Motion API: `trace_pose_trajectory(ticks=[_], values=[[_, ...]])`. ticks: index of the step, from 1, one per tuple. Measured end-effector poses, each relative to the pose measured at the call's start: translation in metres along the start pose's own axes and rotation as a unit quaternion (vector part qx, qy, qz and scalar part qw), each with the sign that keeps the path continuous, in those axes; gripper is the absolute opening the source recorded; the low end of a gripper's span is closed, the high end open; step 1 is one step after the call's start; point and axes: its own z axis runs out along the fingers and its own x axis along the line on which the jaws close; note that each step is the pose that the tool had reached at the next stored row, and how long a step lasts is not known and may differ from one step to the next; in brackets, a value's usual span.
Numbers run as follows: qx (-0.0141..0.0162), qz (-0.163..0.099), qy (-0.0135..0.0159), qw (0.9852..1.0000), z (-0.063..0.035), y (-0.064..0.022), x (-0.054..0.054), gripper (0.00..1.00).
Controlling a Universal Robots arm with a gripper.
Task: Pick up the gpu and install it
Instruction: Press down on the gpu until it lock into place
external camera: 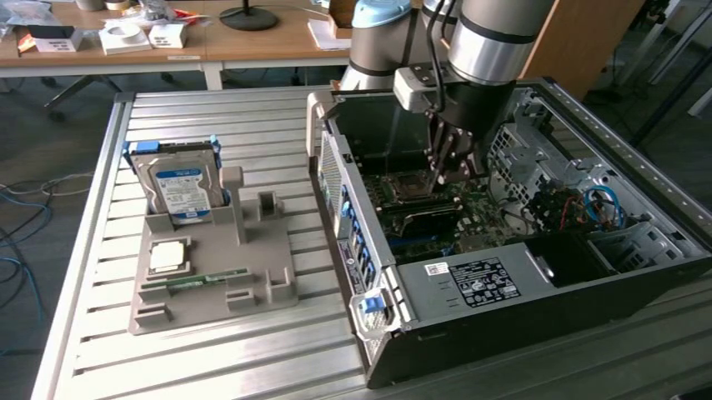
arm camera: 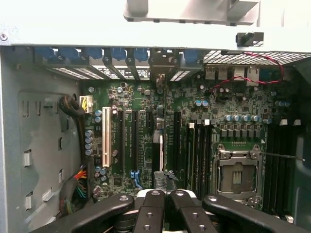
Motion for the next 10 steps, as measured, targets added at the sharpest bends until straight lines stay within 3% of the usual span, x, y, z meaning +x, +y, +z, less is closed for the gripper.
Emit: trace_pose_trajectory(ticks=[10], values=[[0.0,0.0,0.0001,1.0,0.0085,0.0001,0.0002,0.11]])
